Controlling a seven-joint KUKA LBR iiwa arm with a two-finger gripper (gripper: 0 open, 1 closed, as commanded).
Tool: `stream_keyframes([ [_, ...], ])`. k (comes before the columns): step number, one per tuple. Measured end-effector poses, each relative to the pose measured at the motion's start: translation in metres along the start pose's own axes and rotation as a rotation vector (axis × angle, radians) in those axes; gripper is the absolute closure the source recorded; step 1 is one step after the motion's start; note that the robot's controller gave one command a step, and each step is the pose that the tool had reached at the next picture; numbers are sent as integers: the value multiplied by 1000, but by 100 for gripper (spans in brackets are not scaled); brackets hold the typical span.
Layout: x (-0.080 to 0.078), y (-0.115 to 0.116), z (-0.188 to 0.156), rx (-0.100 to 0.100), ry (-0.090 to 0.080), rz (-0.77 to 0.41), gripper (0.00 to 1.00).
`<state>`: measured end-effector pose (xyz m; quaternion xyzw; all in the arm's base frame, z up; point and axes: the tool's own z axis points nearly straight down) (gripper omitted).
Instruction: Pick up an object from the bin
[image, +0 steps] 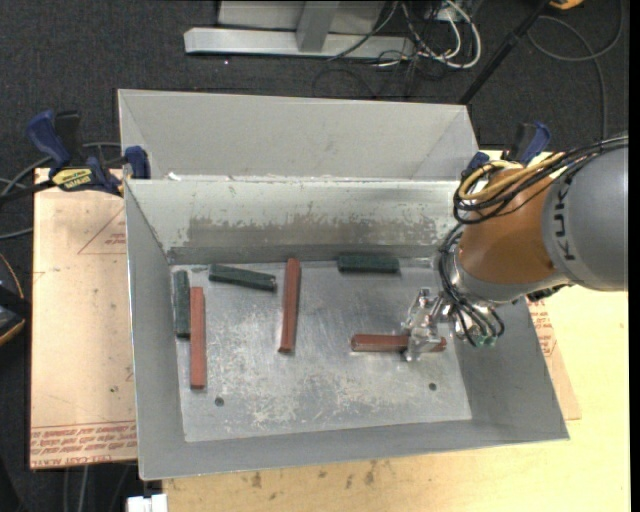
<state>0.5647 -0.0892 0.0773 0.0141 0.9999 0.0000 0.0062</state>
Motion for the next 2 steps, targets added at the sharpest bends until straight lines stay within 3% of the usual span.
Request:
stream_keyframes([
  [1,2,-4,-45,-1,15,0,100],
  [2,-15,-12,-188,0,9,8,100],
])
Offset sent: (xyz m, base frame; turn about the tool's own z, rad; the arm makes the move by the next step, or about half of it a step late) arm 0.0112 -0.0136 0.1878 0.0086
